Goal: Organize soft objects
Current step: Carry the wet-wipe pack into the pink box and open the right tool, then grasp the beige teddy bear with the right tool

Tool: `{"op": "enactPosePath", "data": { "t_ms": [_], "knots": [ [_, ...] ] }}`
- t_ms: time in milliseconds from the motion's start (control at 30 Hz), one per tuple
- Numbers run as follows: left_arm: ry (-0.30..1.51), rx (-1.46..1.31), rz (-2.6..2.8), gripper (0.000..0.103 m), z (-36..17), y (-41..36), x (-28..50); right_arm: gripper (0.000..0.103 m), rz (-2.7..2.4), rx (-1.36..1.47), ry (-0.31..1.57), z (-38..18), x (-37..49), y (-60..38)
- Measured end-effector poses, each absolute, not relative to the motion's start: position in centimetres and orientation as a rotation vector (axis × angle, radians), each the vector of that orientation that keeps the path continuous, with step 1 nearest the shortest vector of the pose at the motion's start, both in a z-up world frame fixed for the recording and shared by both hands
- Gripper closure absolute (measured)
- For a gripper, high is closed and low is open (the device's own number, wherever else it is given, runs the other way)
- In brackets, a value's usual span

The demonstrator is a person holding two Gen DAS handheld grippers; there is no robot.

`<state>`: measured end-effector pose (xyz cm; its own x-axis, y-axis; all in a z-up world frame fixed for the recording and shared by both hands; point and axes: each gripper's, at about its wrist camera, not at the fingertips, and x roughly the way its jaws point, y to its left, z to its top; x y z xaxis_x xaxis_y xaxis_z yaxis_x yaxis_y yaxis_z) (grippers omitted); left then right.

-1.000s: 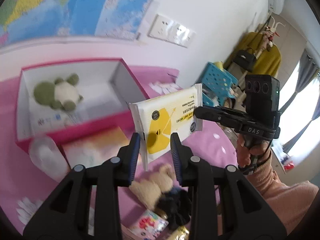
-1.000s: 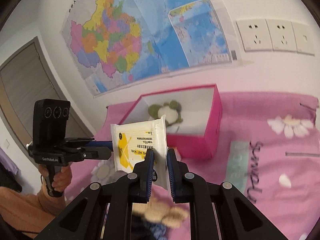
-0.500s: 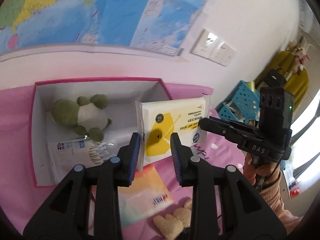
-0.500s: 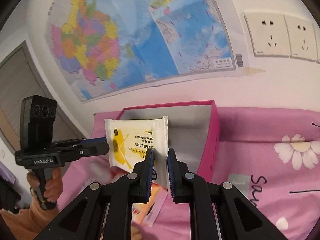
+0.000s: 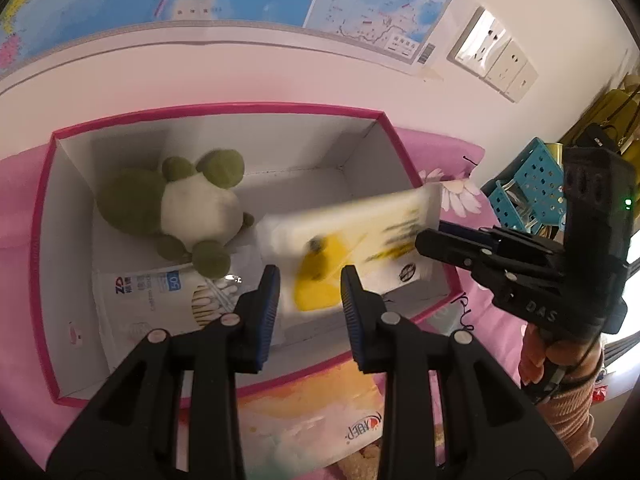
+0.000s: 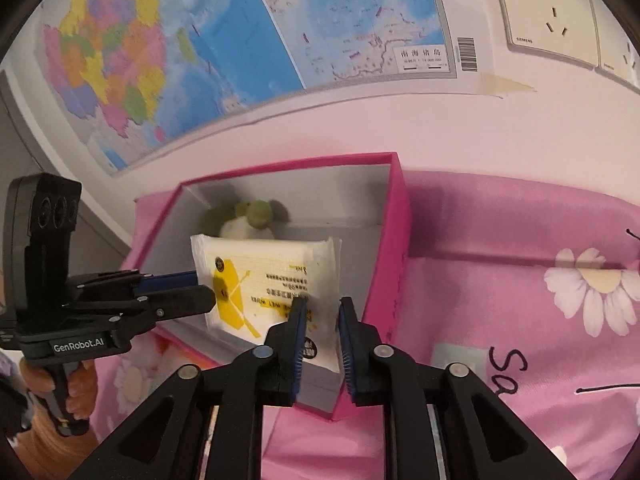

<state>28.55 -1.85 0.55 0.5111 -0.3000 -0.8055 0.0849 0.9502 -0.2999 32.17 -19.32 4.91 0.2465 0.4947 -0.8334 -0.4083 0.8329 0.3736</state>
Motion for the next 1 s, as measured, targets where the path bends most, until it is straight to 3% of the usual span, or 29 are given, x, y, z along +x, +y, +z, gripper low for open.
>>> {"op": "enactPosePath", "data": {
  "t_ms": [167,333,500,633,700,767,900,1000],
  "knots": [
    [0.987,-0.212,-0.226,0.07,1.2,-2.4,28.5,0.068,0.595,0.041,1.128,6.1,31.9,-18.7],
    [0.933,-0.179,-0.302,0.07,2.2,-2.7,25.5,0.067,0.648,0.068,1.073,7.8,30.2,-19.5],
    [0.853,-0.129,-0.426,0.061,3.5,-3.5,20.3,0.067,0.759,0.134,1.025,9.8,26.4,-21.4],
    [0.833,-0.103,-0.481,0.059,3.2,-3.8,16.3,0.067,0.804,0.187,1.025,10.3,23.3,-23.0],
    [0.827,-0.079,-0.473,0.048,2.6,-4.0,14.8,0.067,0.812,0.205,1.035,10.2,21.8,-23.8],
    [0.839,-0.055,-0.453,0.044,1.6,-4.2,13.6,0.066,0.801,0.207,1.055,9.7,20.5,-24.3],
    [0.889,-0.038,-0.426,0.044,-0.6,-4.7,12.4,0.057,0.77,0.197,1.118,7.6,18.0,-24.9],
    [0.924,-0.028,-0.417,0.044,-1.9,-5.2,12.0,0.057,0.758,0.242,1.169,6.0,16.9,-25.7]
  ]
}}
